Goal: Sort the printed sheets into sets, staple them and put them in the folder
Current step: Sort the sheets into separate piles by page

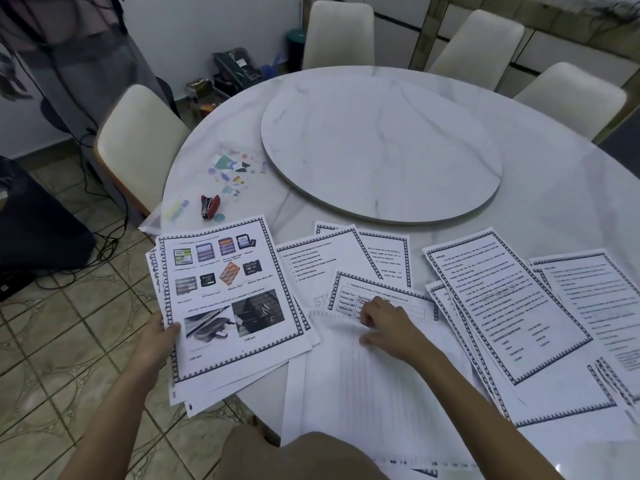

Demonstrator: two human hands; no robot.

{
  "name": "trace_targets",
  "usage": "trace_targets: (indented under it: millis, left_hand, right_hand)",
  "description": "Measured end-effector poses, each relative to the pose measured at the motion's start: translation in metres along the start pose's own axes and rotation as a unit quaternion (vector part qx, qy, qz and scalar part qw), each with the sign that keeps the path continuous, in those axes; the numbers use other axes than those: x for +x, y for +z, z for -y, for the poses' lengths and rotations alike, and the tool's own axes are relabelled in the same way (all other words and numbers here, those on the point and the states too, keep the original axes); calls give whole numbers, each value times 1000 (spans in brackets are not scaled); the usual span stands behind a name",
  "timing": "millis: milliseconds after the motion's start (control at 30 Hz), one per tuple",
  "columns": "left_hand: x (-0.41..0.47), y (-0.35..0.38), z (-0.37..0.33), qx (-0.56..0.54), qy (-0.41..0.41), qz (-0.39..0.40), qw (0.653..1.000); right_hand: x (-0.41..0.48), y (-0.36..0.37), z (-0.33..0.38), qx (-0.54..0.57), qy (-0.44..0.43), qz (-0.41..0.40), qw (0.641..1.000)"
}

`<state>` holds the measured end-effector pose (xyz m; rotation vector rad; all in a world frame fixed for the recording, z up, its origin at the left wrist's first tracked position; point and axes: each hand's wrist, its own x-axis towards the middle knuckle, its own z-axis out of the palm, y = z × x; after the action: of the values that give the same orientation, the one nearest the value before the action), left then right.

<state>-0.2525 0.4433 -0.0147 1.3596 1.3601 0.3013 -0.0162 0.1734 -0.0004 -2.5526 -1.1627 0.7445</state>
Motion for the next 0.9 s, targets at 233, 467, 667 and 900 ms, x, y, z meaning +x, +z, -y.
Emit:
trace_targets:
  millis: [233,467,667,900]
  left_hand:
    - [-2,-1,0,5,10,8,1000]
    - [-1,-1,1,8,10,3,1000]
    - [2,-1,4,15,8,6,1000]
    - [6,-2,5,21,11,13,1000]
  right_hand:
    - [-6,-56,24,16,-8,66,998]
    - [-18,-106,44,-46,-156,-303,939]
    - [-39,-124,56,-53,-271,-549,789]
    - [-51,-69,24,-86,-292,-536,787]
